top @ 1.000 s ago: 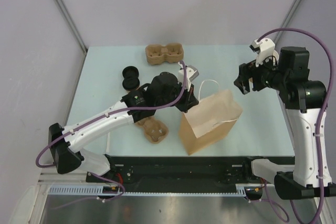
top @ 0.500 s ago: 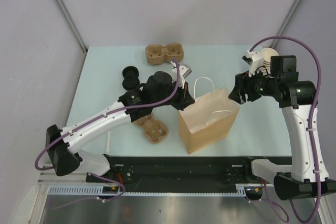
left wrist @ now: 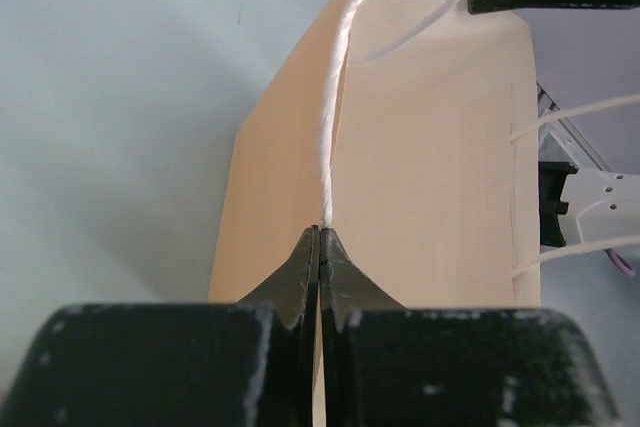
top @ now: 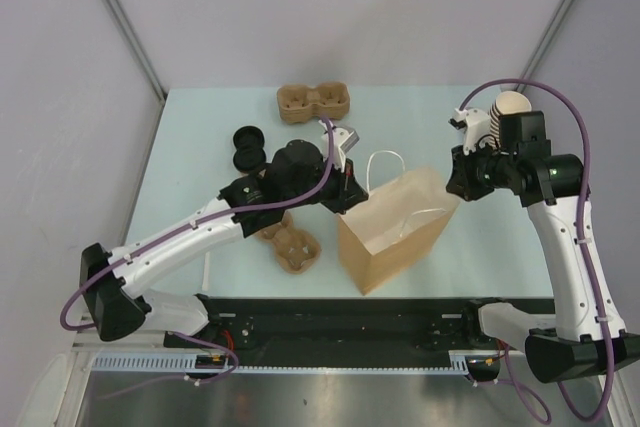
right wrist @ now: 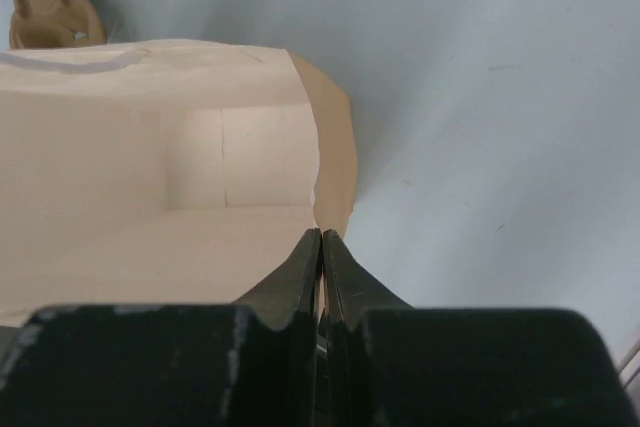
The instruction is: Pack the takeout coffee
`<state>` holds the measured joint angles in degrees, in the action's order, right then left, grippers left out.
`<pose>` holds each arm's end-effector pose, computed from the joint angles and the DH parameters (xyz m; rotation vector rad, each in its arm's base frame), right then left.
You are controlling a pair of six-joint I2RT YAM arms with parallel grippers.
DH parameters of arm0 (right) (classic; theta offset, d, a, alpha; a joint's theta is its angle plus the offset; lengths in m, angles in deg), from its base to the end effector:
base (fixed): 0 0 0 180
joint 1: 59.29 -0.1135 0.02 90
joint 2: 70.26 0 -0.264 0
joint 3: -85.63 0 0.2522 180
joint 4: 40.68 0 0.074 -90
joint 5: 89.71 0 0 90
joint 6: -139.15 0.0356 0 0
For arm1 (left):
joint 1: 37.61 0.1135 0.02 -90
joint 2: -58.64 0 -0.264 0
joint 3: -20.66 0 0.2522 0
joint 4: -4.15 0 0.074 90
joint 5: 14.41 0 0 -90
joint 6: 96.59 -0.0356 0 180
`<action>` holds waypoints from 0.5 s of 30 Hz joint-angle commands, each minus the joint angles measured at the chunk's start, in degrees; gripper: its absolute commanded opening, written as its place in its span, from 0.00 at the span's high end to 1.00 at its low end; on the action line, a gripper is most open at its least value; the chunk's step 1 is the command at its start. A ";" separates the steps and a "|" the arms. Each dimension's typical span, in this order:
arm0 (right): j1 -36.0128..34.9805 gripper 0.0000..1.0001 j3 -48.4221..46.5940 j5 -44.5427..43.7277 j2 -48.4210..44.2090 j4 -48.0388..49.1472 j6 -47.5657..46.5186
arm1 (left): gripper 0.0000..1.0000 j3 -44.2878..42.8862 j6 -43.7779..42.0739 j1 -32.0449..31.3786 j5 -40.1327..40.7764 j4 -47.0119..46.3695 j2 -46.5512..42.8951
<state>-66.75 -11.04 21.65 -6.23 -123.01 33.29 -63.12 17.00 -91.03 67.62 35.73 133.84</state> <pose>0.1828 0.0370 0.4052 -0.6448 2.3063 0.3851 0.1763 -0.2459 0.3637 0.6370 2.0134 -0.9843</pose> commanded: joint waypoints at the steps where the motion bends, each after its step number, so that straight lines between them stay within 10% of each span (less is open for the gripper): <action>1: -0.53 1.00 -0.41 -2.47 0.04 3.53 -1.63 | 1.00 1.11 0.06 0.26 -2.83 -1.03 -2.69; 4: -1.06 1.00 -1.72 -1.07 0.48 6.08 -4.87 | 0.83 3.04 -2.05 0.26 -5.73 -2.79 -5.67; 5: -1.24 1.00 -2.68 1.03 0.57 6.43 -6.10 | 0.69 3.22 -2.93 0.34 -6.00 -2.10 -6.46; 6: -1.59 1.00 -3.21 1.66 0.83 7.05 -8.29 | 0.34 3.40 -3.81 0.52 -6.44 -1.40 -7.25; 9: -2.82 1.00 -5.06 4.38 1.71 7.49 -12.51 | 0.01 3.92 -6.53 3.67 -6.53 3.44 -11.64; 15: -5.45 1.00 -6.03 8.87 1.54 8.63 -16.05 | 0.00 9.54 -13.30 18.08 -12.85 9.23 -21.41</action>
<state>-70.43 -14.45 26.55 -3.82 -117.53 21.51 -55.77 9.81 -80.24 60.08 40.04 116.90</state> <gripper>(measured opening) 0.009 0.994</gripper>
